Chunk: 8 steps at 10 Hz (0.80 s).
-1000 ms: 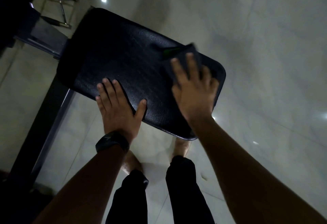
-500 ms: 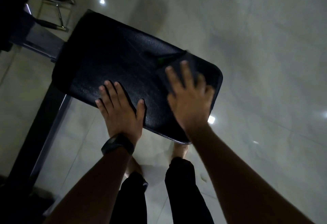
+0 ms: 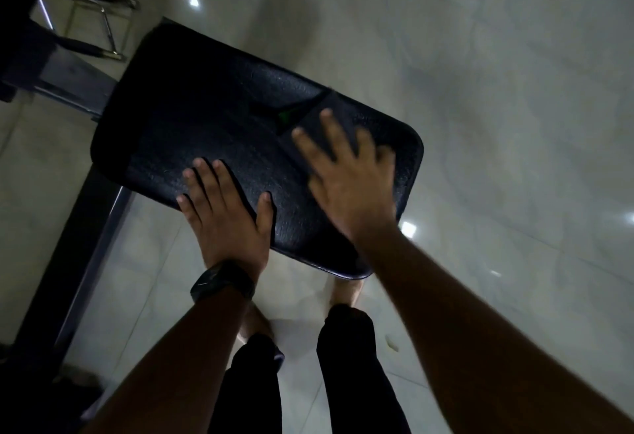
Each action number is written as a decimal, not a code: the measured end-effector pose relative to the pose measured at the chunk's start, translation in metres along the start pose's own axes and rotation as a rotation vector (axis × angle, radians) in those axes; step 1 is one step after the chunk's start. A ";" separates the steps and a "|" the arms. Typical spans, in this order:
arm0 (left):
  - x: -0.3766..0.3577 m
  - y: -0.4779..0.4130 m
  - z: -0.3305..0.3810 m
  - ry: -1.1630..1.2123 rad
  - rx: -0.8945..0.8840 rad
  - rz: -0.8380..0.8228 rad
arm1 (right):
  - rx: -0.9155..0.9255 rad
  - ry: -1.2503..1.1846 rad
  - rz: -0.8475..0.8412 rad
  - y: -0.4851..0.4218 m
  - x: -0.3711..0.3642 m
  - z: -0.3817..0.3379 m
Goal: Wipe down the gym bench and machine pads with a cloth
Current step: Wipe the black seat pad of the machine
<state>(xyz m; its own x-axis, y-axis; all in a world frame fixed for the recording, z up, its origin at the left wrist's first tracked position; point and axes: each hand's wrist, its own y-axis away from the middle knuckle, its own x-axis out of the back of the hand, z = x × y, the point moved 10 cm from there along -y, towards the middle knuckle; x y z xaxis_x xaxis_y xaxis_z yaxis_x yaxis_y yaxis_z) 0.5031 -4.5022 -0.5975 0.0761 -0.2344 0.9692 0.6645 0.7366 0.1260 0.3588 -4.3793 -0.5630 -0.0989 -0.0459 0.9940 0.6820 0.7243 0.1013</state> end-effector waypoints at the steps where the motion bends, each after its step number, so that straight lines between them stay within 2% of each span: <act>1: 0.000 0.000 -0.001 0.004 0.001 -0.011 | -0.501 -0.092 0.068 0.008 0.001 0.069; 2: 0.001 0.000 0.000 -0.016 -0.002 -0.006 | -0.830 -0.083 0.167 0.055 0.004 0.054; 3: 0.001 0.000 0.001 -0.014 0.000 -0.005 | -0.733 -0.160 0.092 0.067 -0.002 0.003; 4: 0.001 -0.001 -0.001 -0.018 -0.002 -0.002 | -0.341 -0.141 0.084 0.035 0.002 -0.018; 5: 0.001 -0.001 0.001 -0.008 -0.009 0.005 | -0.080 0.009 0.045 -0.001 0.004 0.013; 6: 0.001 -0.001 0.001 0.004 -0.001 -0.002 | -0.494 -0.077 0.121 0.008 0.006 0.078; 7: 0.002 -0.003 0.002 0.023 0.028 -0.020 | -0.918 -0.168 0.192 0.056 0.004 0.071; 8: 0.003 -0.005 0.005 0.040 0.088 -0.032 | -0.838 -0.198 0.097 0.062 -0.001 0.024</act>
<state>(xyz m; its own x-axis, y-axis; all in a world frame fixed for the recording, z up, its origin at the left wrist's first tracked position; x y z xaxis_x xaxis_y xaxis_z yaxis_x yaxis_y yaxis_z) 0.4961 -4.5032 -0.5945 0.0867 -0.2830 0.9552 0.5991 0.7808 0.1770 0.3842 -4.3178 -0.5587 -0.0841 0.1668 0.9824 0.9954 -0.0305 0.0904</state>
